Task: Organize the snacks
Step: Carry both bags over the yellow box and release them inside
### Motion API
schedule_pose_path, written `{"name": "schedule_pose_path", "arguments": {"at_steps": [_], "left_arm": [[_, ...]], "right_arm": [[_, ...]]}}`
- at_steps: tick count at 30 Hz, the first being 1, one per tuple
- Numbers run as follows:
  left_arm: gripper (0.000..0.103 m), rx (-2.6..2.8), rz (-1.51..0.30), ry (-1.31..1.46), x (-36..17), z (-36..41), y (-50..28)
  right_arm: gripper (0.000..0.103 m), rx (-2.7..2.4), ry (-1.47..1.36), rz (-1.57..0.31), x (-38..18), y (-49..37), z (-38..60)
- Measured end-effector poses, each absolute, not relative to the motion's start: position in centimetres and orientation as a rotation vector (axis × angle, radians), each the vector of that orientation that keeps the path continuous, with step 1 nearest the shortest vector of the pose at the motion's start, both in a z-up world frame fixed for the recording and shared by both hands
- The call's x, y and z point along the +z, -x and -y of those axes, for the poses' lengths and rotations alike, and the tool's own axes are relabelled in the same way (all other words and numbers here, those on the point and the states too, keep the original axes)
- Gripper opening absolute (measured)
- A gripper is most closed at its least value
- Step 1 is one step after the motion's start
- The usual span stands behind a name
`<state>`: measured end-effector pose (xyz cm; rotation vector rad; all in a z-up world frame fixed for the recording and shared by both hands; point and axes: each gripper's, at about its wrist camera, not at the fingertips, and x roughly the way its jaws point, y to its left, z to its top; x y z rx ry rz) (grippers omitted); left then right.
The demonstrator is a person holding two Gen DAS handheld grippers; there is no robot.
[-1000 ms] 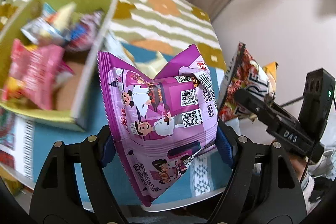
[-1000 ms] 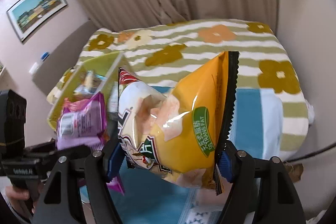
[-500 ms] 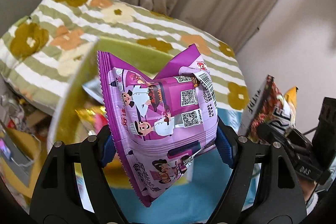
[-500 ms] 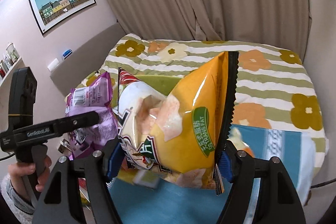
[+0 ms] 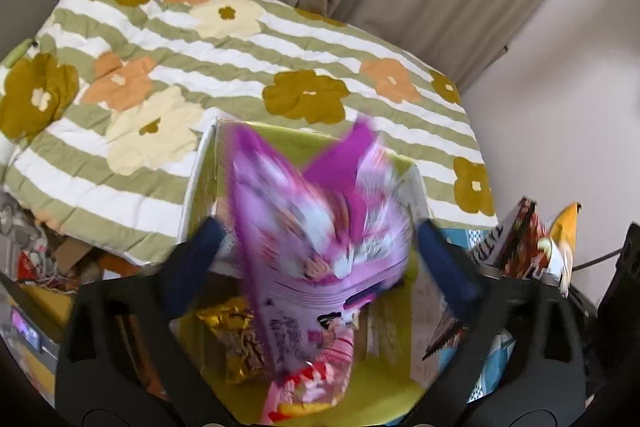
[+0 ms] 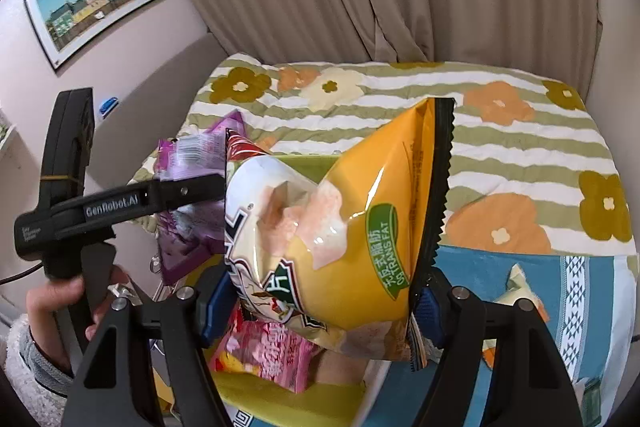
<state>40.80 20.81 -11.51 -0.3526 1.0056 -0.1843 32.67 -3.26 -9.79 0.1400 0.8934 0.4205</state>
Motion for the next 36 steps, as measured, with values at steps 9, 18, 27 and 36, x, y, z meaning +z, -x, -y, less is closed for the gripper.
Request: {"name": "schedule_pose_path", "arguments": {"at_steps": [9, 18, 27, 36], "left_arm": [[0.103, -0.194, -1.046, 0.351, -13.0, -22.4, -39.7], [0.103, -0.211, -1.029, 0.295, -12.7, -22.6, -36.6], [0.103, -0.251, -1.035, 0.281, -13.4, -22.1, -34.5], [0.103, -0.226, -1.065, 0.229, -15.2, -22.0, -32.8]], "right_arm": [[0.070, 0.361, -0.158, -0.961, -11.6, -33.4, 1.9], [0.072, 0.262, -0.082, -1.005, -11.5, -32.2, 0.3], [0.086, 0.140, -0.060, -1.056, -12.5, -31.0, 0.4], [0.102, 0.117, -0.035, -1.012, -13.8, -29.1, -0.1]]}}
